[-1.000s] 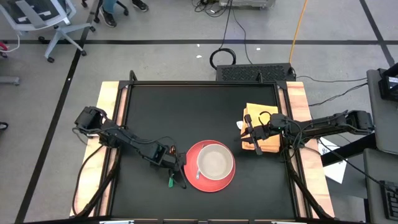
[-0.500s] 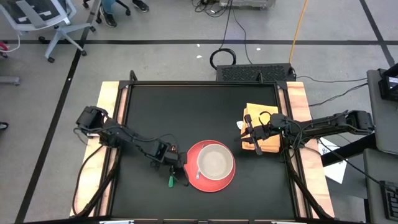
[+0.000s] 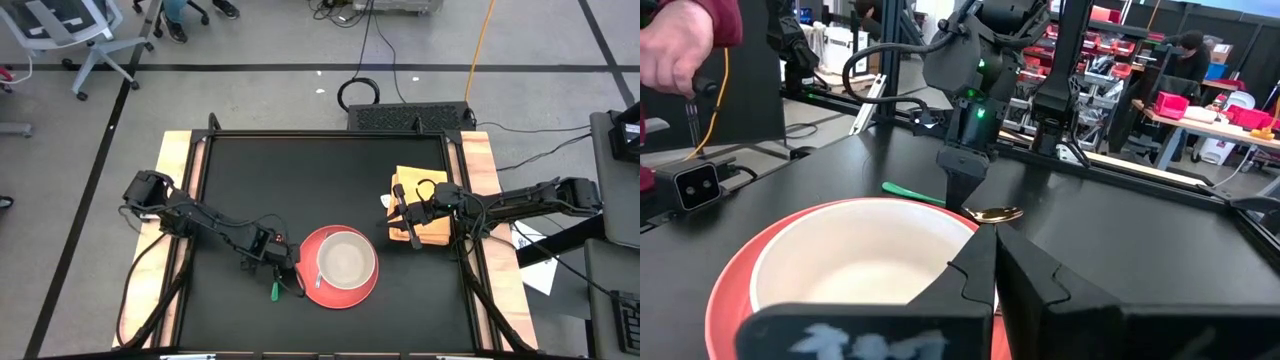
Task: Set table place
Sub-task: Put the green spoon into the white bowl
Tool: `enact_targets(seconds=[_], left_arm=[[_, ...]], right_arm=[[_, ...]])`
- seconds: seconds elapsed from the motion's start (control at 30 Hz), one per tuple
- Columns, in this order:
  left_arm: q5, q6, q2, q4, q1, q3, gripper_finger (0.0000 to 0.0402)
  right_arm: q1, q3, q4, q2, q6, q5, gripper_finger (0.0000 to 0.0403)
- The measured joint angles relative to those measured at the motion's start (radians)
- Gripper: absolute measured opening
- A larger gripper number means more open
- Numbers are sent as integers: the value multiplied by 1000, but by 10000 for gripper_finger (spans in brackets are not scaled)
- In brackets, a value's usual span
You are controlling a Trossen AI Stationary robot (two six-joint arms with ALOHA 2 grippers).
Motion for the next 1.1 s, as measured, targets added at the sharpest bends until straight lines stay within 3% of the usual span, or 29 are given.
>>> enact_targets(seconds=[0.27,0.47,0.77,0.97,1.1], left_arm=[[-13,-10,0,-13,-2,-3,72],[-27,-41,0,-10,-2,-1,11],[-82,-91,-32,16,-15,-4,17],[-220,-207,-93,102,-11,-5,15],[-198,-242,-111,110,-16,-4,10]], right_arm=[[0,0,0,0,2,0,0],[0,0,0,0,2,0,0],[0,0,0,0,2,0,0],[0,0,-1,0,8,0,0],[0,0,-8,0,14,0,0]])
